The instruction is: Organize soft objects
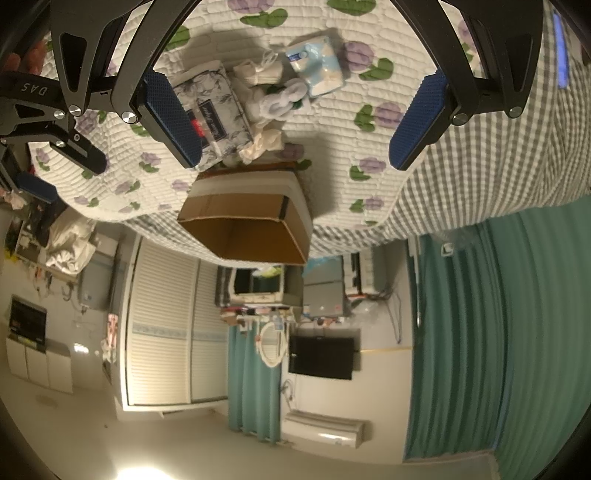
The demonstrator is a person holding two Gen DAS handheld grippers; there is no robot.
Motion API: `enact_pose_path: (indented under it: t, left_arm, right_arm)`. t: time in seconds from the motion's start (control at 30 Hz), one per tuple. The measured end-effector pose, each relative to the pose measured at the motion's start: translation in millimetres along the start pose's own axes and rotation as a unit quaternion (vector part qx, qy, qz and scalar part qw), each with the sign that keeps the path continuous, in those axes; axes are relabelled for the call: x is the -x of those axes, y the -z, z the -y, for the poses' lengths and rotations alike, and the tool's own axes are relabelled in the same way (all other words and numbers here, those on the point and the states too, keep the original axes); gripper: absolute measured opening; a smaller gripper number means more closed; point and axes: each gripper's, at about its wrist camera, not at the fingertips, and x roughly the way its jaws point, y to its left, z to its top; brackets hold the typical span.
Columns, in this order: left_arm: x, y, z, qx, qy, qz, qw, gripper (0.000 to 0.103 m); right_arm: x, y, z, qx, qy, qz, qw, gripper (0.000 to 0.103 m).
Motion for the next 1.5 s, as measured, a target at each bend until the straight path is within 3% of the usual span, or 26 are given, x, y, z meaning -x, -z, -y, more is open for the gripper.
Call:
enact_pose_path:
  t: [1.5]
  left_arm:
    - [4.1, -0.1, 1.1, -0.001, -0.003, 0.0, 1.0, 0.103]
  right_arm:
    - [-0.6, 1.1, -2.4, 0.0, 0.0, -0.003, 1.0, 0.103]
